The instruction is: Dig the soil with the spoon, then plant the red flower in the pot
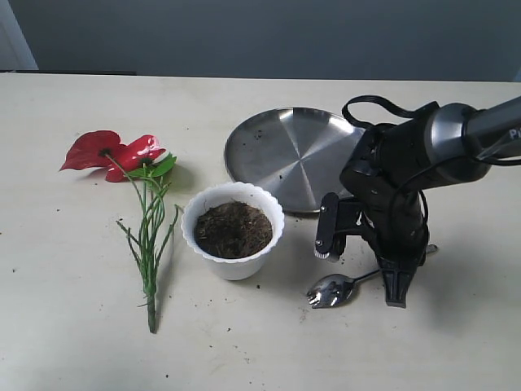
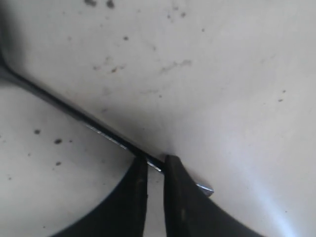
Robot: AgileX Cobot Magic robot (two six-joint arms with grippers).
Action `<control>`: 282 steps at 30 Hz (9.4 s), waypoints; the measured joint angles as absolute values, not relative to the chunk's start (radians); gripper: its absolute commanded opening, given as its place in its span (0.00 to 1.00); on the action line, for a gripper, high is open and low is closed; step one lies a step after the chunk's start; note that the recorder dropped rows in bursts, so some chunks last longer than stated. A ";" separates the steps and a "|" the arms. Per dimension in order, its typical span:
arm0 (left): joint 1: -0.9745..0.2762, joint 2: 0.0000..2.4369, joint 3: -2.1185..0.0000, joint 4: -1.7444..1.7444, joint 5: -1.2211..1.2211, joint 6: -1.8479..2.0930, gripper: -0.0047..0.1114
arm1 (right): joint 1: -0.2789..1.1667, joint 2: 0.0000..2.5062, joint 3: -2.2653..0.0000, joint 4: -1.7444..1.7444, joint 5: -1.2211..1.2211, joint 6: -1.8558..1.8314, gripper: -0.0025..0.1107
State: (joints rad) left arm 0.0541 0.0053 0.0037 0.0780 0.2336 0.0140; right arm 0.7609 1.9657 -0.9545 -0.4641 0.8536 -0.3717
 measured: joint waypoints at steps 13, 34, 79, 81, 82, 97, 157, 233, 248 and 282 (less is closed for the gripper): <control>0.054 0.005 0.004 0.078 0.234 0.014 0.04 | 0.754 1.890 -0.941 -0.336 0.813 -0.317 0.02; 0.054 0.005 0.004 0.078 0.234 0.014 0.04 | 0.760 1.762 -0.930 -0.091 0.733 -0.405 0.26; 0.054 0.005 0.004 0.078 0.234 0.014 0.04 | 0.760 1.903 -0.953 -0.039 0.679 -0.595 0.37; 0.054 0.005 0.004 0.078 0.234 0.014 0.04 | 0.760 1.903 -0.953 -0.031 0.686 -0.595 0.37; 0.054 0.005 0.004 0.078 0.234 0.014 0.04 | 0.760 1.903 -0.953 -0.026 0.686 -0.595 0.37; 0.054 0.005 0.004 0.078 0.234 0.014 0.04 | 0.760 1.903 -0.949 -0.015 0.660 -0.591 0.37; 0.054 0.005 0.004 0.078 0.234 0.014 0.04 | 0.763 1.764 -0.952 -0.192 0.852 -0.469 0.02; 0.054 0.005 0.004 0.078 0.234 0.014 0.04 | 1.406 1.896 -0.904 -1.553 1.037 -0.091 0.02; 0.054 0.005 0.004 0.078 0.234 0.014 0.04 | 1.406 1.931 -0.906 -1.589 1.039 -0.120 0.02; 0.054 0.005 0.004 0.078 0.234 0.014 0.04 | 1.428 1.913 -0.906 -1.528 1.130 0.086 0.02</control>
State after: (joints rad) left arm 0.0541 0.0053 0.0037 0.0780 0.2336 0.0140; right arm 1.4279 1.9128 -0.9055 -1.5285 1.1297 0.0859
